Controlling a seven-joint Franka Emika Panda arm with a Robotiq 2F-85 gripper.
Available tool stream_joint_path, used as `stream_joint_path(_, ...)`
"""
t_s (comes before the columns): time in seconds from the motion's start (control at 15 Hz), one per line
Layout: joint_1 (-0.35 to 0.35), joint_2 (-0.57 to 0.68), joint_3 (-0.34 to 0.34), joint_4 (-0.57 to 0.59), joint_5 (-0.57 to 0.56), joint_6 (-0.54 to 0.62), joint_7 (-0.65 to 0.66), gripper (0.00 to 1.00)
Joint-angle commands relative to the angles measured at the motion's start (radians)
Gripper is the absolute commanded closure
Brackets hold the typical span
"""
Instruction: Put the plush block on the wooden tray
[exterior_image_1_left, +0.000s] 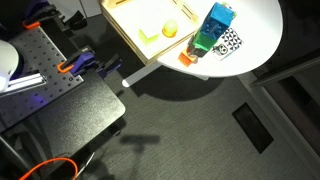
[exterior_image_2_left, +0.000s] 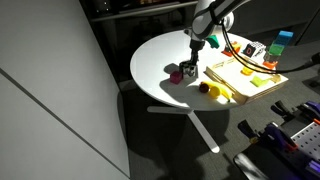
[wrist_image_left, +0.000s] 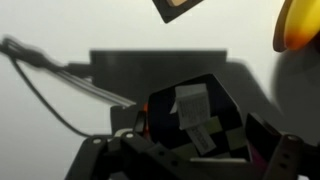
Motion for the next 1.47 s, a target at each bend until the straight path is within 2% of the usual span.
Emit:
stream_joint_path(0.0,0.008,0.042,-0.003,0.054,-0.036,0.014,0.014,0.25)
stream_joint_path(0.07,0.009,0.048,-0.004,0.059,-0.04,0.01,0.014,0.26)
stream_joint_path(0.27,0.01,0.054,-0.007,0.065,-0.047,0.012,0.02,0.49)
stream_joint_path(0.67,0.019,0.009,-0.031,0.043,-0.051,-0.014,0.081,0.87)
stream_joint_path(0.87,0.016,-0.02,-0.042,0.024,-0.061,-0.023,0.117,0.94)
stream_joint_path(1.4,-0.01,-0.122,-0.027,-0.019,-0.037,-0.043,0.169,0.93)
